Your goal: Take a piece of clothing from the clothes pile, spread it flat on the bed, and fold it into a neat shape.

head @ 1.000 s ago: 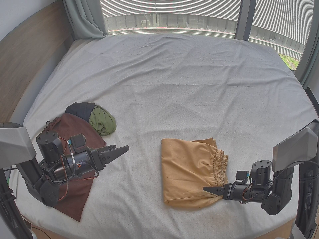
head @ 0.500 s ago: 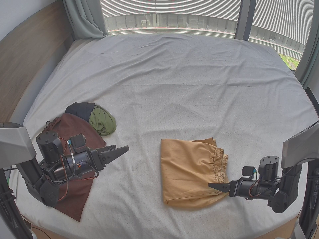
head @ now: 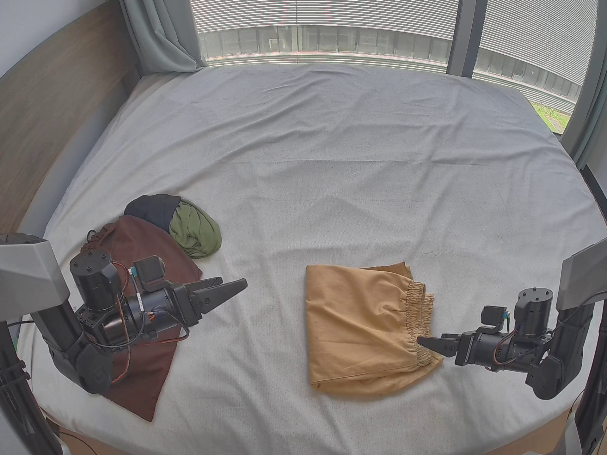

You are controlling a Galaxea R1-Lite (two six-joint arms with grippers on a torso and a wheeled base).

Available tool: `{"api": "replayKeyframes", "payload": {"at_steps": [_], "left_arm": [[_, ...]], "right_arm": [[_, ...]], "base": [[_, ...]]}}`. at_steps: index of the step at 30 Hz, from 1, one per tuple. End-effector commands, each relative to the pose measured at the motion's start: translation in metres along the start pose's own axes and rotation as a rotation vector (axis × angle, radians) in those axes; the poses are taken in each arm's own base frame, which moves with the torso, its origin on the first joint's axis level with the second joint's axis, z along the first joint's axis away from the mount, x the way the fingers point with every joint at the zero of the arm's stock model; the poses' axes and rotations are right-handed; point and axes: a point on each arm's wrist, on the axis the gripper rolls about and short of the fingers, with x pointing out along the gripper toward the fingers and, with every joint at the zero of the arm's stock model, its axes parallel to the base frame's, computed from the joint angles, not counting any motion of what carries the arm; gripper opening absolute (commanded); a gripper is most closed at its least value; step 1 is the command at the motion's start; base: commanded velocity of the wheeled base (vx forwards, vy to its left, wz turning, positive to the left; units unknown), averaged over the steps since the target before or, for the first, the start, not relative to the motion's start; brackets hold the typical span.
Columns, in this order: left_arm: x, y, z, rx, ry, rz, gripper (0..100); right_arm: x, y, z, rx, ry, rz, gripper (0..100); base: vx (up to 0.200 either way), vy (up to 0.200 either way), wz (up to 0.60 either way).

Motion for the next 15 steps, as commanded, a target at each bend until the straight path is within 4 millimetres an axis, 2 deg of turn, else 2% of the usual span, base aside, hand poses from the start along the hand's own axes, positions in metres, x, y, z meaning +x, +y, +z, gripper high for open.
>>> {"api": "replayKeyframes", "payload": {"at_steps": [1,15], "left_arm": [[0.000,0.000,-0.001,-0.002,0.003,0.000,100],[0.000,0.001,0.000,-0.001,0.000,0.004,100]], "right_arm": [[0.001,-0.008,-0.005,0.023,0.020,-0.022,100],[0.013,-0.034,-0.026,0.109,0.120,-0.027,100]], "base": [[0.000,0.000,0.00],[0.000,0.000,0.00]]}}
